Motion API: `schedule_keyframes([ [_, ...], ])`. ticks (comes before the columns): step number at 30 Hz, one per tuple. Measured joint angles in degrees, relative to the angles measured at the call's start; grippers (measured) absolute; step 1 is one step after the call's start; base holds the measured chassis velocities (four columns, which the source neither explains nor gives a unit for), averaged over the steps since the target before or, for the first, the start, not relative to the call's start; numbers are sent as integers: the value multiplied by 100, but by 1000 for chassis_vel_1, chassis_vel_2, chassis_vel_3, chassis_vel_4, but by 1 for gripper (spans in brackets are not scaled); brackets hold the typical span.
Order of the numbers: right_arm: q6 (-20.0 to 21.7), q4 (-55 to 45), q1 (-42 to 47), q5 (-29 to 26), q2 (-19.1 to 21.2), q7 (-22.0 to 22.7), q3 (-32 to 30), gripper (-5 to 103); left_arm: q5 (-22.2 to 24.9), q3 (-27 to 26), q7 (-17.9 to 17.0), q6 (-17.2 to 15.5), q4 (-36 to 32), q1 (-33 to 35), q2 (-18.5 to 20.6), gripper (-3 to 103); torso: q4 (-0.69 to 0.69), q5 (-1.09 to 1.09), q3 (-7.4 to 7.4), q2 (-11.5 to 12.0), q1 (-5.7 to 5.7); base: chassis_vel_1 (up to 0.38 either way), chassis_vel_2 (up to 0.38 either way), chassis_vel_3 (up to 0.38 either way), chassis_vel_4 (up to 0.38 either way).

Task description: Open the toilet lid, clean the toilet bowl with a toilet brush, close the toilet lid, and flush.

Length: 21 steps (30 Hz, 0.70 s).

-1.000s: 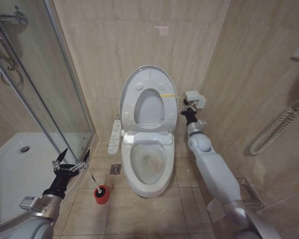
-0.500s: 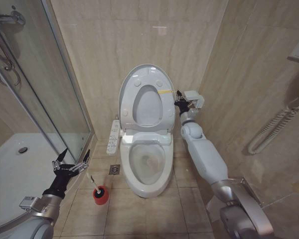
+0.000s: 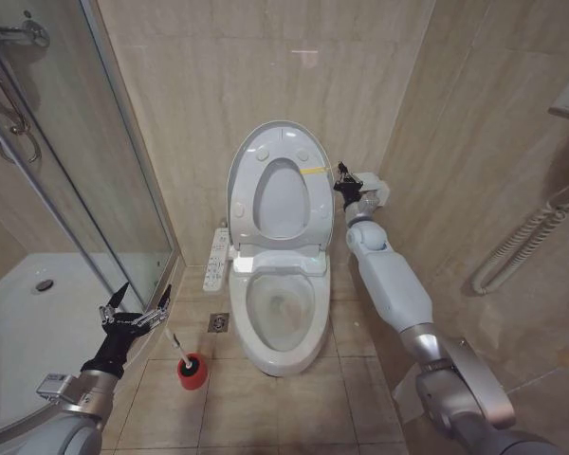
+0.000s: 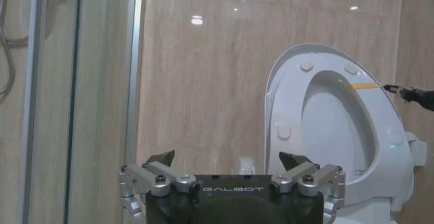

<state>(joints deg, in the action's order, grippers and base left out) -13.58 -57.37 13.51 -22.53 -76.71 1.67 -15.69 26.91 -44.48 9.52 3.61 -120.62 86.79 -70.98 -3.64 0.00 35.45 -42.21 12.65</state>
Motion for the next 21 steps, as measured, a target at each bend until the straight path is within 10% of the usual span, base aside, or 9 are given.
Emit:
schedule_keyframes([
  [21, 0, -31, 16, 12, 61, 25, 54, 0, 0, 0, 0, 0, 0, 0, 0, 100, -3, 0, 0, 0, 0, 0, 0, 0, 0],
])
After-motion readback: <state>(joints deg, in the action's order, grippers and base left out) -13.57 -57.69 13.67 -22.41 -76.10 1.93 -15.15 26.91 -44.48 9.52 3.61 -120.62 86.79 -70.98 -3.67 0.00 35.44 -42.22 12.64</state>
